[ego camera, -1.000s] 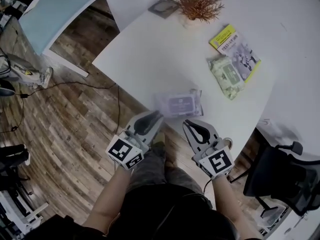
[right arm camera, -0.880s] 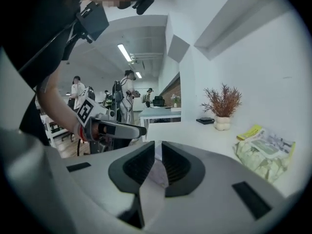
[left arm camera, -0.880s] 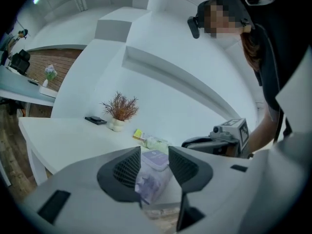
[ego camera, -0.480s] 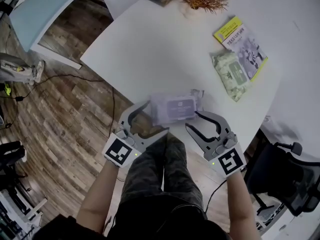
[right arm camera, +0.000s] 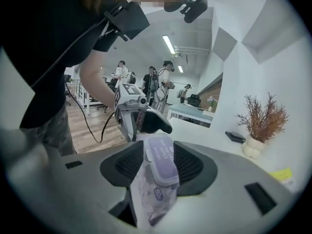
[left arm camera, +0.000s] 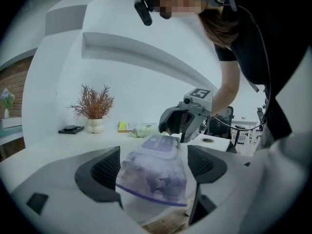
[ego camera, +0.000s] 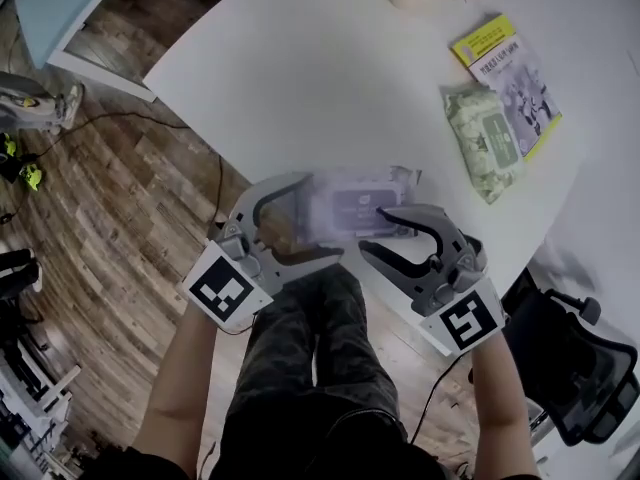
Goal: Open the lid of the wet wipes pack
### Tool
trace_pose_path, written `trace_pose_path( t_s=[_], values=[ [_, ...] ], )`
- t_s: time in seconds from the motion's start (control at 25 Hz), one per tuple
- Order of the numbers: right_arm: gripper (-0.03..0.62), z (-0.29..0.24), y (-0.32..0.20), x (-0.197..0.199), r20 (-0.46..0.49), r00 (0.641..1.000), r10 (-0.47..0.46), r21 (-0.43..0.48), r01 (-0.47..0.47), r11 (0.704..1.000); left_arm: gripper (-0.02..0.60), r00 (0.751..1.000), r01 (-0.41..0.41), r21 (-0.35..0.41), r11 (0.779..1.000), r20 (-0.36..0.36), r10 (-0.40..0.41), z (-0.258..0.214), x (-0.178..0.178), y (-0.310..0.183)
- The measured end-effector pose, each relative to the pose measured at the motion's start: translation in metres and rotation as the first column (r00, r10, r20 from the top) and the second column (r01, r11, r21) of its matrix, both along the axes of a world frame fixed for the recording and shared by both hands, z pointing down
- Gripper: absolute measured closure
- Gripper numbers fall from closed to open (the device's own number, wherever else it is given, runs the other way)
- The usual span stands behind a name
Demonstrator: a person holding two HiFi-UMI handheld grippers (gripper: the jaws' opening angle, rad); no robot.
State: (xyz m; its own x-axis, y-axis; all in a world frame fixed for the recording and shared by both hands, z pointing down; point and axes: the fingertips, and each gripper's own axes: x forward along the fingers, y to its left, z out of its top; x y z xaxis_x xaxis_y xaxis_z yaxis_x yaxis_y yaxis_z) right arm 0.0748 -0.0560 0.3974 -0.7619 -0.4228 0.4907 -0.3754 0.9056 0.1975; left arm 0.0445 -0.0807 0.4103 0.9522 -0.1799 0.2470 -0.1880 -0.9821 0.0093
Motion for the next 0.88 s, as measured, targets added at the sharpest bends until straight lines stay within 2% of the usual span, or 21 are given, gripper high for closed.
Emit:
trace_pose_path(
  t_s=[0.24,0.4,0.64,0.88],
  values=[
    [0.405,0.005,-0.004,-0.005,0.012,0.999,-0.035,0.008,0.035,0.999,0.163,0.999,-0.017,0.026,1.000,0.030,0.017,0.006,0.005,-0.001],
    [0.405,0.008,-0.005,-0.005,0.001,0.998,-0.055,0.028,0.055,0.998,0.163,1.000,-0.002,0.010,1.000,0.027,0.002,0.010,0.004,-0.005],
    [0.405,0.006,-0.007,-0.011,-0.055,0.991,-0.126,0.084,0.130,0.988,0.163,0.998,-0.007,0.019,1.000,0.057,0.006,0.015,0.007,-0.004],
    [0.391,0.008,-0.008,-0.013,-0.069,0.983,-0.171,0.091,0.176,0.980,0.164,0.997,0.014,0.035,0.999,0.071,-0.016,0.017,0.008,-0.005]
  ],
)
